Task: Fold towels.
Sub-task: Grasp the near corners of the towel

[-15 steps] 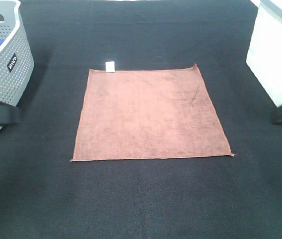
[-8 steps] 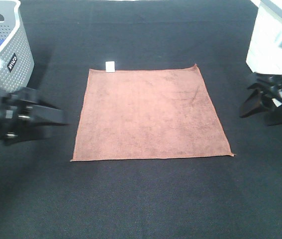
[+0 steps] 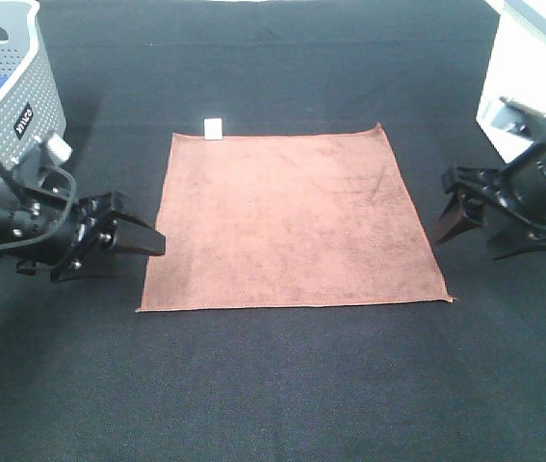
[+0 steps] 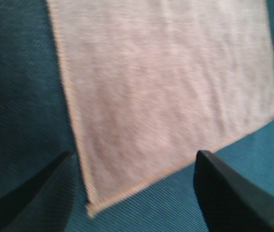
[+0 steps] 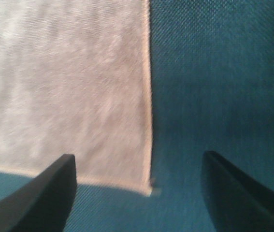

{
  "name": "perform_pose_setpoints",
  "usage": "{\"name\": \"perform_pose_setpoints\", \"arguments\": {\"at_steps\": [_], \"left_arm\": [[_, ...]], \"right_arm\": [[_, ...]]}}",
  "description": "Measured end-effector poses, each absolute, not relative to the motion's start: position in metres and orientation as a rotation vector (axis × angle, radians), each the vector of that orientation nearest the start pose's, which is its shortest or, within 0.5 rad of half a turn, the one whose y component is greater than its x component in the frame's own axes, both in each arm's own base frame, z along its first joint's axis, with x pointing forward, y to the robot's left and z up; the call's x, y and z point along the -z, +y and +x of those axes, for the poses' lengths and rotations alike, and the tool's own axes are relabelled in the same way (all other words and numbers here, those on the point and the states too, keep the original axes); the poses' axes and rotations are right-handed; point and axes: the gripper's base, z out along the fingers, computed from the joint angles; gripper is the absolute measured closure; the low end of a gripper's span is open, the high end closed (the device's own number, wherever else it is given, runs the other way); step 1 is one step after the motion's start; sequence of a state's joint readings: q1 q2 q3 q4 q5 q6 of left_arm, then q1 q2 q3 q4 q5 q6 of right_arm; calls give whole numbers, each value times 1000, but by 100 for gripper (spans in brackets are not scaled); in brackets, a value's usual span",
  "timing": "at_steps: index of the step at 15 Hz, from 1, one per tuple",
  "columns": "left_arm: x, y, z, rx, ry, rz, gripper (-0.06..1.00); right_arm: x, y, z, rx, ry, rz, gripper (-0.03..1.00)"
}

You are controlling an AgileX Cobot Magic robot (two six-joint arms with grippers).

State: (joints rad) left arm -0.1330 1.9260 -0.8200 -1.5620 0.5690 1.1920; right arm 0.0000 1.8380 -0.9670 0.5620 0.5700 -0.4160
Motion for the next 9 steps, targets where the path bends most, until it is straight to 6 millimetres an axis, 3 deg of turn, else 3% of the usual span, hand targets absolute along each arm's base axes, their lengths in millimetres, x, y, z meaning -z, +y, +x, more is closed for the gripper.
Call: {"name": "perform_pose_setpoints", "arguments": {"at_steps": [5, 9], "left_arm": [[-81, -95, 337, 930, 2645, -122, 29], [-73, -100, 342, 1013, 2641, -140, 29]], "right_arm": [[-104, 29, 353, -476, 2889, 11, 29], [-96, 35, 359, -577, 2872, 16, 31]]}}
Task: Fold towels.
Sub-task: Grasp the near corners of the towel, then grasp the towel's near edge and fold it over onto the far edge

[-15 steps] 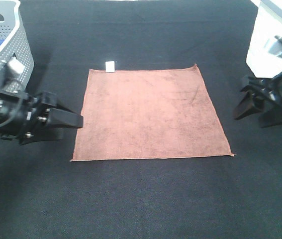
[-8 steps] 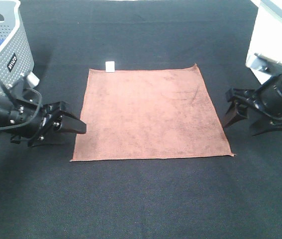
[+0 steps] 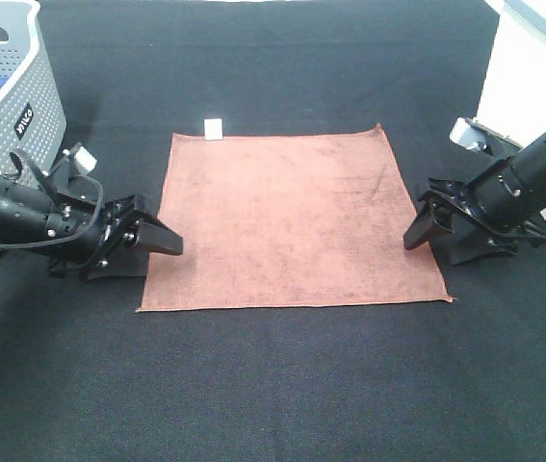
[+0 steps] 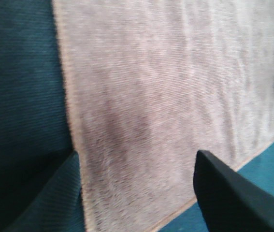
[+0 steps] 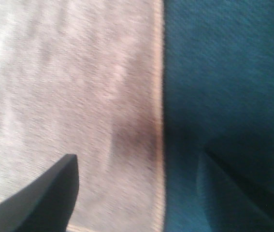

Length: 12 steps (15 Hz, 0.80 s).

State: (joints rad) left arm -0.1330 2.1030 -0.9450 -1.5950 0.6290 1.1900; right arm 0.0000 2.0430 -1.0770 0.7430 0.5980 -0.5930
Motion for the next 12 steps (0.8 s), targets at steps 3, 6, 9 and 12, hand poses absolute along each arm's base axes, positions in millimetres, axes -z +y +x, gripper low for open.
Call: {"name": "perform_pose_setpoints", "arguments": {"at_steps": [3, 6, 9, 12], "left_arm": [[-68, -124, 345, 1100, 2644, -104, 30], [-66, -145, 347, 1131, 2652, -69, 35], [-59, -144, 347, 1094, 2699, -146, 82], [-59, -145, 345, 1079, 2726, -129, 94]], "right_arm": [[-91, 48, 360, -648, 2868, -1, 36], [-88, 60, 360, -649, 2864, -7, 50], [-83, 56, 361, -594, 2877, 35, 92], [-84, 56, 361, -594, 2881, 63, 97]]}}
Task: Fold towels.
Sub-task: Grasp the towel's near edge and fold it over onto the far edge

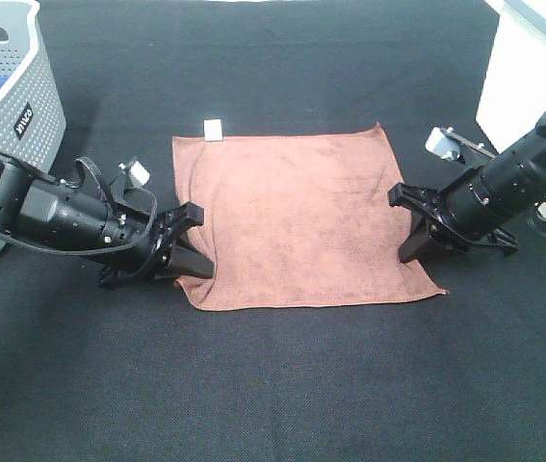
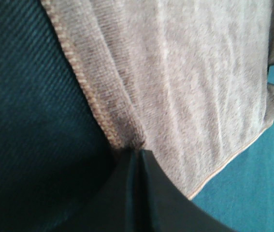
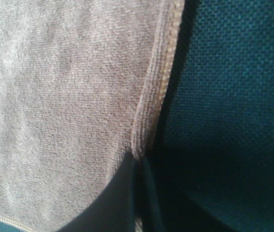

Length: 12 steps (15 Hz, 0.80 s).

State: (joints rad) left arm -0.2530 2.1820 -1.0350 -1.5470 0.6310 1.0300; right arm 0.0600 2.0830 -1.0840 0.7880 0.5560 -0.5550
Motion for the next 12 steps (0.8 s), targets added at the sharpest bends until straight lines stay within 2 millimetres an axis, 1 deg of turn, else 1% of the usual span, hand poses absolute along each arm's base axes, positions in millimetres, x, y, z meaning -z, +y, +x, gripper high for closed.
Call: {"name": "perform_pose_setpoints", "arguments": {"at_steps": [2, 4, 5, 7, 9, 10, 12], "left_arm": [[-63, -143, 342, 1056, 2771, -121, 94], [-73, -140, 336, 997, 2826, -63, 94], [-81, -137, 330, 953, 2869, -25, 94], [-88, -131, 316, 907, 2928, 9, 94], [-88, -126, 293, 909, 2993, 14, 94], [-88, -126, 293, 909, 2993, 14, 94], [-87, -121, 271, 911, 3045, 4, 94]], "right_arm": [[-89, 56, 357, -602, 2900, 38, 97], [-96, 58, 349, -643, 2936, 20, 97], [-99, 58, 339, -651, 2954, 27, 97], [-103, 57, 322, -655, 2976, 32, 97], [-102, 57, 303, -663, 3012, 46, 97], [-102, 57, 303, -663, 3012, 46, 97], [-100, 56, 284, -673, 3054, 59, 97]]}}
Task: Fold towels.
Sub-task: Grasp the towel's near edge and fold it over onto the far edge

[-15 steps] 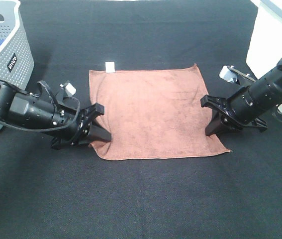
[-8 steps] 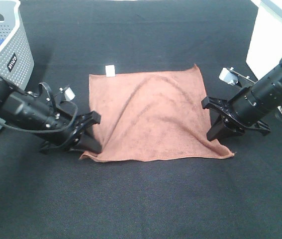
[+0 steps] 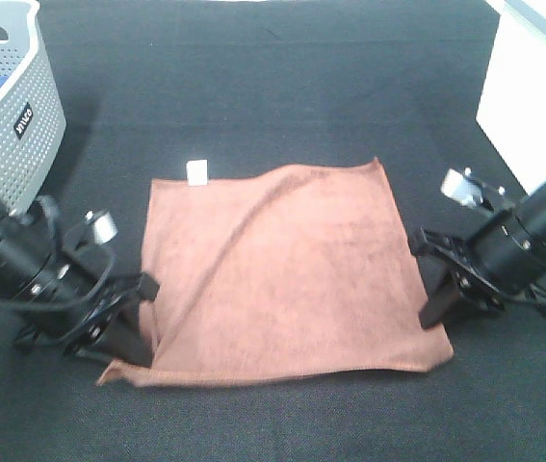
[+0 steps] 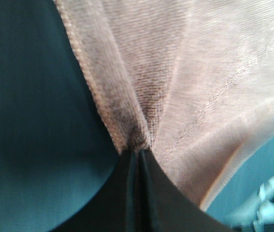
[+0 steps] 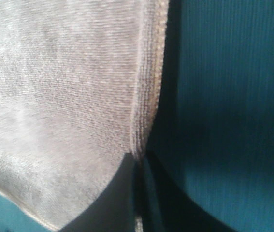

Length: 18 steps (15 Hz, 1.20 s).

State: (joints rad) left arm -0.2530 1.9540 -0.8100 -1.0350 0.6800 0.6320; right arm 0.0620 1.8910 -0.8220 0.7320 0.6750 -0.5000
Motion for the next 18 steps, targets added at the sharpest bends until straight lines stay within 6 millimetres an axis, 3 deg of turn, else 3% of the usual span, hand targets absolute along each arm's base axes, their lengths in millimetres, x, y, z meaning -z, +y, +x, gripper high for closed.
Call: {"name": "perform_pose_setpoints", "arguments": {"at_steps": [3, 6, 9, 10, 13, 16, 18], "left_arm": [[-93, -117, 256, 914, 3053, 1, 94], [-99, -118, 266, 893, 2974, -19, 94], [-119, -123, 303, 836, 2798, 12, 94], [-119, -123, 303, 836, 2798, 12, 94], [-140, -124, 335, 749, 2649, 1, 94], [-167, -123, 367, 629, 2485, 20, 94], [-177, -121, 381, 549, 2413, 41, 94]], "right_arm": [[-103, 56, 271, -693, 3083, 76, 97], [-112, 55, 282, -666, 3019, 71, 97], [-139, 58, 320, -632, 2861, 2, 97], [-139, 58, 320, -632, 2861, 2, 97], [-162, 61, 363, -623, 2738, -42, 97], [-159, 65, 413, -635, 2687, -77, 97], [-150, 66, 435, -632, 2689, -66, 97]]}}
